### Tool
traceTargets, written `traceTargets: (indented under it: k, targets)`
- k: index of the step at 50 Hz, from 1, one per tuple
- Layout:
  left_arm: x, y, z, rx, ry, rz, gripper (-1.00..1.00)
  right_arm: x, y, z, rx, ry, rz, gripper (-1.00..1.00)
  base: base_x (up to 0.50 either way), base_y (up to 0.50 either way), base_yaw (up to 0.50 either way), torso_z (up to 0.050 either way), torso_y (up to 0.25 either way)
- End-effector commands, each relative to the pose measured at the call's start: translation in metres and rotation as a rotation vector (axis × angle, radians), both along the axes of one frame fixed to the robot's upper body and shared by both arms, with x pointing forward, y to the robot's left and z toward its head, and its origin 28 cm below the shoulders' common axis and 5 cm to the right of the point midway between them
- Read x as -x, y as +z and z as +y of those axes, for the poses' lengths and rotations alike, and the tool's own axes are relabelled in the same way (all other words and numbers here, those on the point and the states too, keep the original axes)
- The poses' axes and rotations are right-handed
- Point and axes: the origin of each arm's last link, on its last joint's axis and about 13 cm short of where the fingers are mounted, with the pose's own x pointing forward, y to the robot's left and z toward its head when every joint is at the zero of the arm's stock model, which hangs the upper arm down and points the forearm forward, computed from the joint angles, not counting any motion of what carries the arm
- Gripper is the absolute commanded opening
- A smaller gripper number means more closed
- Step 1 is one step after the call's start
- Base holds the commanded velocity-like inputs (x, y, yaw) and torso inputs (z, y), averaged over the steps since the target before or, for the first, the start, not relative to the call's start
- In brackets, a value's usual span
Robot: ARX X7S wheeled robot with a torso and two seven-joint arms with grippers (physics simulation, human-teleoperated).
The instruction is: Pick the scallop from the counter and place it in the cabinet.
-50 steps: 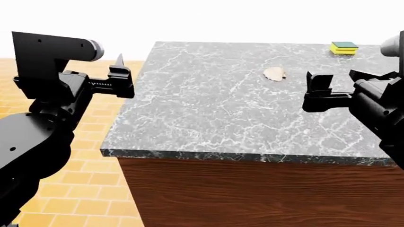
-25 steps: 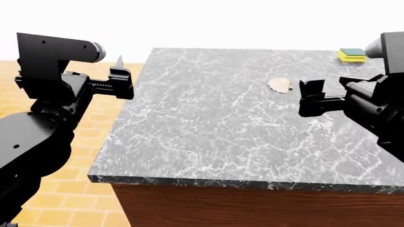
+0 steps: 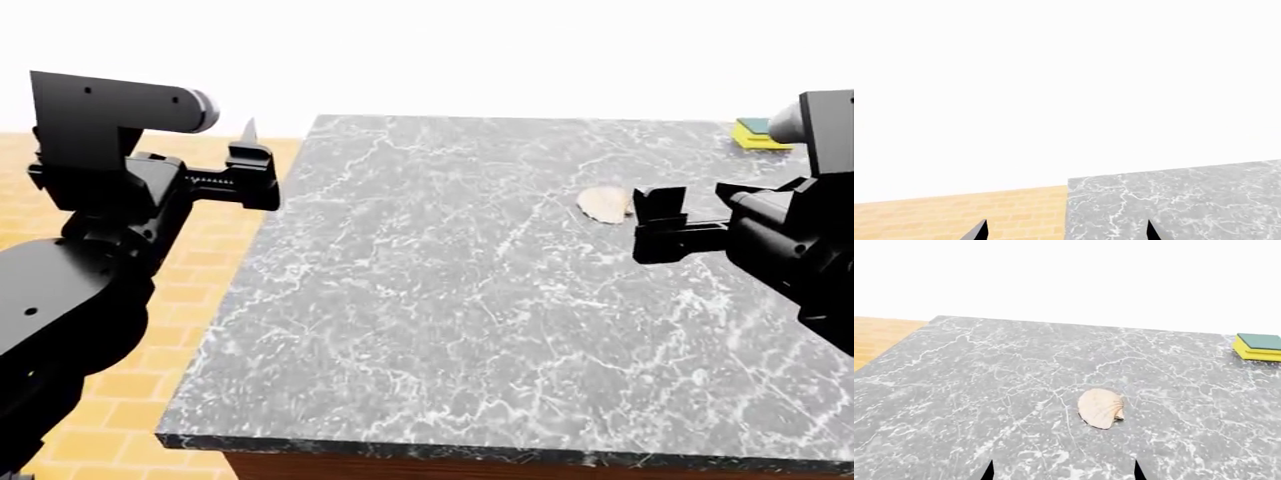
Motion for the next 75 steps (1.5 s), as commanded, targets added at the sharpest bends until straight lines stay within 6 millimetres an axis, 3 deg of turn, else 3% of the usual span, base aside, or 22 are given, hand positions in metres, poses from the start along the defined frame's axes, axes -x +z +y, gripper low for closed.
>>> traceTargets:
  k: [1,49,75]
  targets:
    - [0.001,0.000,0.001,0.001,0.003,-0.001,1.00,0.004,-0.008,-0.001,-0.007,-0.008,0.017,1.00,0.01,-0.19,0.00,0.000,0.000]
    - [0.001,-0.001,0.002,-0.009,0.008,0.002,1.00,0.011,-0.023,-0.004,-0.017,-0.020,0.077,1.00,0.01,-0.17,0.00,0.000,0.000]
    - [0.000,-0.003,0.007,-0.011,0.025,0.012,1.00,-0.009,-0.027,-0.020,0.033,-0.003,0.289,1.00,0.00,0.00,0.00,0.000,0.000]
